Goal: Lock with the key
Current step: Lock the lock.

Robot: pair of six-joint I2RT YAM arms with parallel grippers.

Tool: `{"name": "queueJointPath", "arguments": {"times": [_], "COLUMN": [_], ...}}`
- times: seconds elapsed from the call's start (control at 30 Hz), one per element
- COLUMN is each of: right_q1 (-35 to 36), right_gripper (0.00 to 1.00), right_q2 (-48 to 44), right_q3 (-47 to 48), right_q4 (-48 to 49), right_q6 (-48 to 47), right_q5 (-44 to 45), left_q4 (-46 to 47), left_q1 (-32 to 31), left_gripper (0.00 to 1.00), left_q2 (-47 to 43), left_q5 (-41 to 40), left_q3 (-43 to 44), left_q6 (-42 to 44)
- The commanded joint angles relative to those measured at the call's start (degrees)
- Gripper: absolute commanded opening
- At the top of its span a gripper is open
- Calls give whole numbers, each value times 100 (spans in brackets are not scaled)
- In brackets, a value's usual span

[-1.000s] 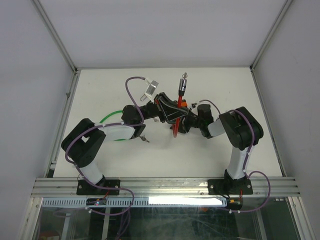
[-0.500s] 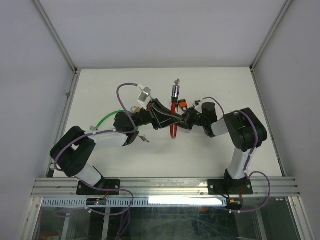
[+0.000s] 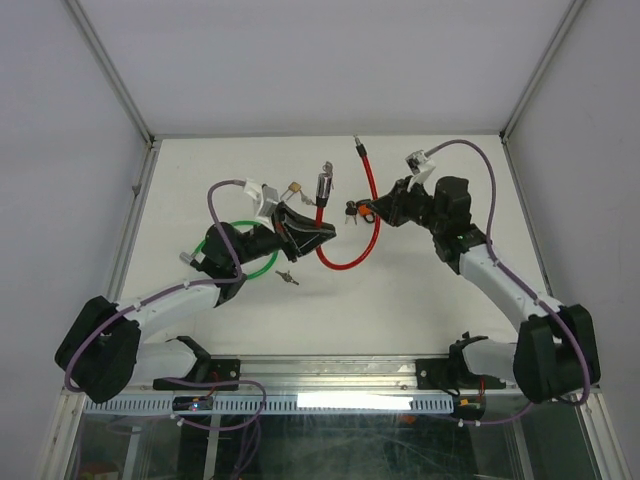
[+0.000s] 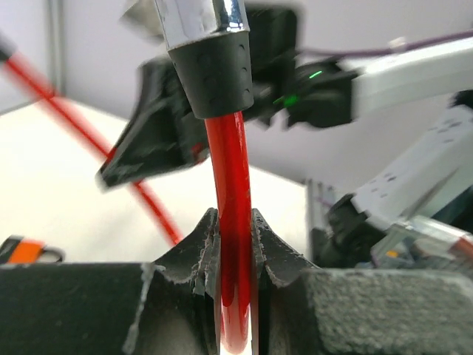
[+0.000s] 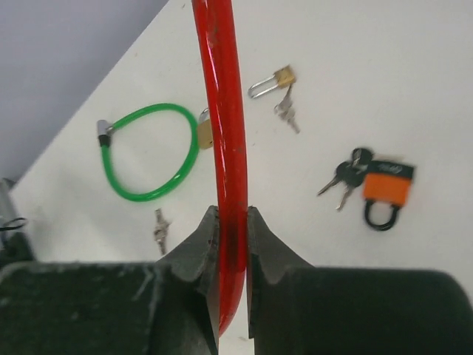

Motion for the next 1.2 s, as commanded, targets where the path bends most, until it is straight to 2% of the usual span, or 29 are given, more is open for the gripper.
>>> {"name": "queueJointPath", "arguments": {"times": [0.0, 0.23, 0.43, 0.6, 0.77, 0.97, 1.17], "right_q1": [145, 145, 156, 294, 516, 683, 790], "right_gripper": [0, 0, 0, 0, 0, 0, 0], "right_q2": [-997, -1690, -2010, -2103, -1970, -1711, -1418], "right_q3": [188, 153, 132, 52, -47, -48, 113], "right_q4": [-423, -854, -1522, -1855, -1861, -1786, -1899], "right_q6": [-2101, -3492, -4794, -5279, -5295, -5186, -5022], "right_q5": [746, 927, 760, 789, 671, 889, 1128], "left_q4": [-855, 352, 460, -706, -1715, -2511, -2864], "left_q1": [414, 959, 1259, 1273, 1194, 832, 496], "left_gripper": [0, 0, 0, 0, 0, 0, 0], "left_q2": [91, 892, 1459, 1271, 1007, 893, 774], "left_q5": [131, 1643, 1838, 1129, 390, -654, -1640], "left_q3": [219, 451, 629, 799, 976, 1195, 1274], "left_q6": [1009, 362, 261, 858, 1222, 1735, 2176]}}
